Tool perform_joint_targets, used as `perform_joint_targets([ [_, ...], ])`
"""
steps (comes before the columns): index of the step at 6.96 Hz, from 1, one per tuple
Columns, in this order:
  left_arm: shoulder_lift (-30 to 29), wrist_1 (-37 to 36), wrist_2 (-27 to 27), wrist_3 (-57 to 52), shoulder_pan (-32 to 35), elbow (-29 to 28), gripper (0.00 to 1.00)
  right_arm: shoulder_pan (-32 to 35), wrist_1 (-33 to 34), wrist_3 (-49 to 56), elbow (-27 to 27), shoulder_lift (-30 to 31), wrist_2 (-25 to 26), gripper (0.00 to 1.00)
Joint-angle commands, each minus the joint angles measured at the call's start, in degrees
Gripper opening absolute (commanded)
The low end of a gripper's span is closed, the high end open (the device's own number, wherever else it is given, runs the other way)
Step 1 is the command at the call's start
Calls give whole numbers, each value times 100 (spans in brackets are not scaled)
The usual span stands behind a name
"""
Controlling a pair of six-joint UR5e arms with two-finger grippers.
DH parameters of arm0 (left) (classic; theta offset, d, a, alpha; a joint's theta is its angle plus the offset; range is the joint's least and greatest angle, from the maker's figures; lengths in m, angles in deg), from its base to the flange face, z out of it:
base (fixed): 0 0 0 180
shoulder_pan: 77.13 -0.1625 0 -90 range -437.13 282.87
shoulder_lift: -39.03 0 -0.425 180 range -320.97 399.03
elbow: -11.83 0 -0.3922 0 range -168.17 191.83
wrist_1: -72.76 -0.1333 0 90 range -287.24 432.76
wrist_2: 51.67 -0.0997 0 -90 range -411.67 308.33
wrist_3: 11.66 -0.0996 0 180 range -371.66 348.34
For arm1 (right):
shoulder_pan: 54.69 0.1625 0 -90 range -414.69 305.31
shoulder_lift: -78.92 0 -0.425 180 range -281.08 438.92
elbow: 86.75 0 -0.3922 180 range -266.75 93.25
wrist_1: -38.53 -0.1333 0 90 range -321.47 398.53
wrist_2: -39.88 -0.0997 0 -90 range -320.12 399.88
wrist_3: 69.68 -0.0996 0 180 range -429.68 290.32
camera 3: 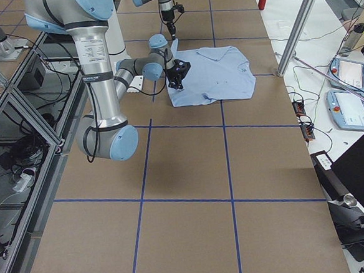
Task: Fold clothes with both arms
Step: 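Lift the hem with both grippers and fold it toward the collar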
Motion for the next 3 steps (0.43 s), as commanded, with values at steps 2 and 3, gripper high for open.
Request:
perform_joint_targets([
  [2, -844, 73, -6, -935, 1215, -1521, 0, 998, -59, 926, -2284, -1532, -108, 0],
  [3, -1090, 247, -6, -937, 1418, -1925, 0, 1166, -94, 989, -2900, -1893, -108, 0],
])
